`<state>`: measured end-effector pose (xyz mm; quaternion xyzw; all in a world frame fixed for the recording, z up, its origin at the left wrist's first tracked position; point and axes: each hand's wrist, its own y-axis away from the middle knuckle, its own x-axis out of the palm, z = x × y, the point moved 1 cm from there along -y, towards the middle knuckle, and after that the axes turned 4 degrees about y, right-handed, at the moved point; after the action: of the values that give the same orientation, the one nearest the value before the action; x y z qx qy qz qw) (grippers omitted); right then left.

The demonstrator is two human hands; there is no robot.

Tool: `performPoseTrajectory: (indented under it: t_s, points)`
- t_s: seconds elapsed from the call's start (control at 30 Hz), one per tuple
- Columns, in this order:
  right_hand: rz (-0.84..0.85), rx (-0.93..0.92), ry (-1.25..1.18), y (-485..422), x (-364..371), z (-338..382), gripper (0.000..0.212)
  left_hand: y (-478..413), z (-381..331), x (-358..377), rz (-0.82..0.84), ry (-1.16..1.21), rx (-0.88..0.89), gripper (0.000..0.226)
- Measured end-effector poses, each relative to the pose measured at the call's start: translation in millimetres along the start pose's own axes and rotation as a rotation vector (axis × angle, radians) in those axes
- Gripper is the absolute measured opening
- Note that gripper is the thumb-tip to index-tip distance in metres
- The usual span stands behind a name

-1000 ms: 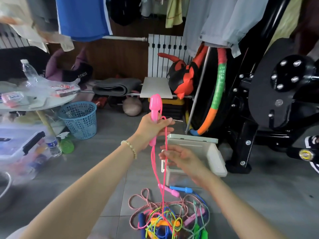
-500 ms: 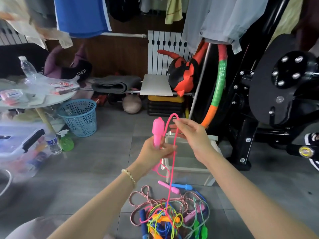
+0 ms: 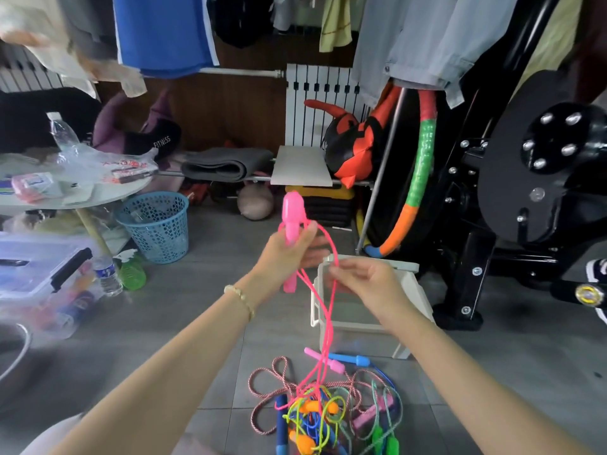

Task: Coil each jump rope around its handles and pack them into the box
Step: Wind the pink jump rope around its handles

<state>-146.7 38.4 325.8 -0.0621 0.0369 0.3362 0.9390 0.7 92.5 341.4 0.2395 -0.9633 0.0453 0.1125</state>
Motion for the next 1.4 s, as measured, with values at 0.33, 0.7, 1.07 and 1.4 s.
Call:
performPoseTrajectory:
  t_s: [0.33, 0.7, 1.07, 1.4]
  points:
    - [-0.073, 0.066, -0.23, -19, -6, 8, 0.027, 20, 51, 5, 0.008, -0.08, -0.002, 0.048]
    - [-0.011, 0.086, -0.041, 2, -4, -24, 0.008, -5, 8, -2, -0.041, 0.014, 0.058, 0.016]
    - [-0.159, 0.062, -0.208, -25, 1, -4, 0.022, 30, 91, -8, -0.079, -0.041, -0.112, 0.034]
    - [0.253, 0.147, 0.29, 17, 14, -84, 0.038, 16, 77, 1, -0.124, 0.06, -0.086, 0.043]
